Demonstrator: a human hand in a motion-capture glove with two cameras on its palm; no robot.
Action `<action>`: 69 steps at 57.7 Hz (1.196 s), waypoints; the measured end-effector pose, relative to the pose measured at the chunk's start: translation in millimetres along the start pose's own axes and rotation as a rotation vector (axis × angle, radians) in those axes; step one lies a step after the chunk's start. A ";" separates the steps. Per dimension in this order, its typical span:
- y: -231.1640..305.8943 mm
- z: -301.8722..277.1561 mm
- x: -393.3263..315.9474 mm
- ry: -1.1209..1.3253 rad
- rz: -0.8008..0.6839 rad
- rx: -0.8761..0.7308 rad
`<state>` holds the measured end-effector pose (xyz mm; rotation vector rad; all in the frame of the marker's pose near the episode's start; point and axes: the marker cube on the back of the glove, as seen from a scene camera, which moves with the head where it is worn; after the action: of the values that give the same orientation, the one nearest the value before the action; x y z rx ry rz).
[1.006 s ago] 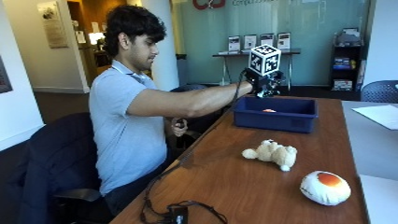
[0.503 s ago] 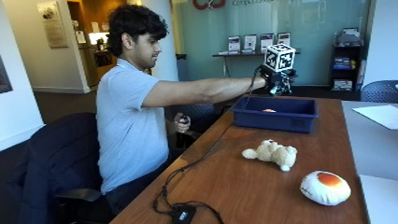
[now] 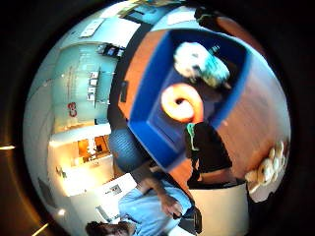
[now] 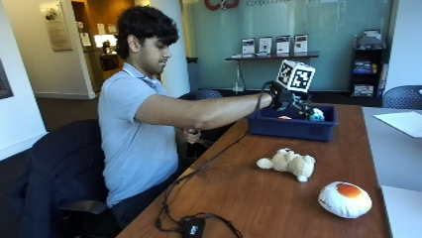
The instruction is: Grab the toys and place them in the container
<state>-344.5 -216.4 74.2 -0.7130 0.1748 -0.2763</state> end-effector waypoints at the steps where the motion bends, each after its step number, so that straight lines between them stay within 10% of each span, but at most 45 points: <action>1: 7.7 4.3 9.0 0.007 0.017 -0.010; 22: 91.7 110.0 155.9 0.011 0.402 -0.208; 49: 69.2 133.6 173.1 0.080 0.271 0.279; 69: 53.3 103.7 152.9 0.000 0.278 0.325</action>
<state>-163.2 -160.7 106.2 -0.3599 0.2208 -0.0355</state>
